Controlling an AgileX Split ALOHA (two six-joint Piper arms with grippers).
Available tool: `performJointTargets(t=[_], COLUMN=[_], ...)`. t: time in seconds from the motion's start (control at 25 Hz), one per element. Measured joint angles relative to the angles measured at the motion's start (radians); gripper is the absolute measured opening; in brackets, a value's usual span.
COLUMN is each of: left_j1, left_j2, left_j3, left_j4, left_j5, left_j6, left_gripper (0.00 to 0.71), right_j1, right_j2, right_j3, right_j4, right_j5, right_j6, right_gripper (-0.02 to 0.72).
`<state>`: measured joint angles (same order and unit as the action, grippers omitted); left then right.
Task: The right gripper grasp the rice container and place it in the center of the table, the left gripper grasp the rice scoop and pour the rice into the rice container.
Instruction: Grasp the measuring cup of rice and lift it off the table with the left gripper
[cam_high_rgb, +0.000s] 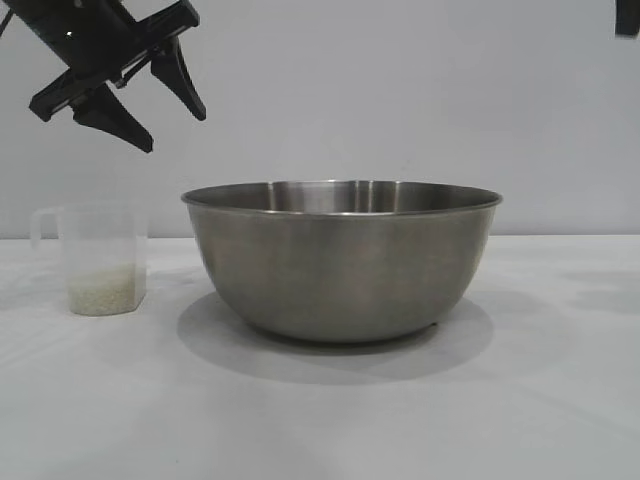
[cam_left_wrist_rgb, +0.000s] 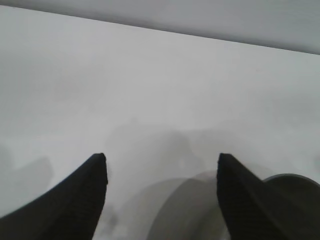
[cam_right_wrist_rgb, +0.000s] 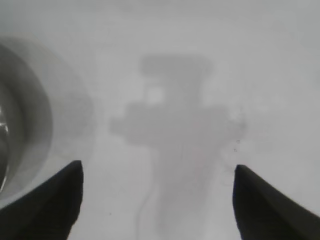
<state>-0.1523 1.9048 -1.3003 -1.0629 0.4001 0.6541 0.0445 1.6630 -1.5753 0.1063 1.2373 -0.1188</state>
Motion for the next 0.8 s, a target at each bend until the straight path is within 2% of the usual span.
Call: performJointTargets(t=[0.44,0.56,0.8], left_j1=[0.0,0.0,0.0], left_j2=[0.0,0.0,0.0], left_j3=[0.0,0.0,0.0], left_j4=[0.0,0.0,0.0], left_j5=[0.004,0.004,0.002], left_j6=[0.0,0.0,0.0], left_gripper=[0.414,0.414,0.414], right_j1=[0.0,0.0,0.0], right_j2=[-0.346,-0.448,-0.684], right_j3=[0.012,0.082,0.342], right_j4=[0.017,0.017,0.017], right_j5=[0.019,0.021,0.027], right_j6=[0.0,0.0,0.0], right_gripper=[0.526,0.526,0.526])
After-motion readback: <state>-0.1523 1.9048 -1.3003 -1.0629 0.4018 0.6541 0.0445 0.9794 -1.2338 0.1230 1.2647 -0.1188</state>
